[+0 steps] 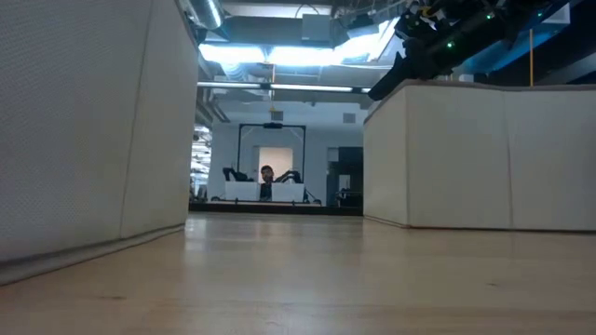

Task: Sort clothes
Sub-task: Put the blue polo shirt into the left laundry organizer

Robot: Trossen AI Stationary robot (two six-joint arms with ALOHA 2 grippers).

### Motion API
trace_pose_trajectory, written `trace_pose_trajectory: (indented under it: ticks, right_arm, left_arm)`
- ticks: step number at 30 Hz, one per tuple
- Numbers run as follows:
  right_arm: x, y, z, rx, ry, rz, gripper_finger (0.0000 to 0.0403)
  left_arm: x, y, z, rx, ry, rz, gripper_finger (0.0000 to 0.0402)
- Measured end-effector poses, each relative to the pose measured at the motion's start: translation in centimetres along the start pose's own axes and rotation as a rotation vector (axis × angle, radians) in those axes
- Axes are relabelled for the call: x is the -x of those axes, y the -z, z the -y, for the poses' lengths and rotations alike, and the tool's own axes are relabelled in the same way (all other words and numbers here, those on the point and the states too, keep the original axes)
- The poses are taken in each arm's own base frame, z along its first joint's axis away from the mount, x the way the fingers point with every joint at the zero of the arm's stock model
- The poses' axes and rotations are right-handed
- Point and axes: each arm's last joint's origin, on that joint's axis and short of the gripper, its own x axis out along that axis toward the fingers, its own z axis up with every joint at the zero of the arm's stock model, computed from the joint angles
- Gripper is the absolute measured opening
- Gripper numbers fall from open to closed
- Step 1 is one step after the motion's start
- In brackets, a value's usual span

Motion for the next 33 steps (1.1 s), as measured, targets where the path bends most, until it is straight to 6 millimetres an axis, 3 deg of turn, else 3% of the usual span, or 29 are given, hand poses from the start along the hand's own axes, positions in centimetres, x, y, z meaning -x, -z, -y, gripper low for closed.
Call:
trace_pose_trajectory:
  ticks: [4,8,15,19,25,33]
  right_arm:
    - [0.0,0.0,0.0,0.0,0.0,0.0,0.0238]
    - [0.0,0.0,0.0,0.0,0.0,0.0,0.0238]
    - [-0.5,0.2,-0.1,0.0,-0.002,-0.01,0.0238]
    - [-1.1,0.3,-0.2,-0.001,-0.005,-0.018,0.0238]
    - [-1.9,0.4,-0.3,-0.002,-0.004,-0.013,0.0238]
    - [-2.0,0.3,-0.3,-0.002,-0.001,0.002,0.0238]
  left_arm:
    - [-3.7,1.4,-0.1,0.073,-0.013,-0.136,0.0003]
    - [-8.4,4.8,-0.4,0.122,-0.124,-0.328,0.0001]
    - [-14.4,13.9,-2.2,0.046,-0.478,-0.592,0.0001]
    - [-17.2,19.3,-3.7,-0.005,-0.55,-0.696,0.0001]
    - [-19.8,23.9,-4.9,-0.151,-0.541,-0.759,0.0001]
    - [-20.4,25.2,-5.2,-0.182,-0.537,-0.733,0.0005]
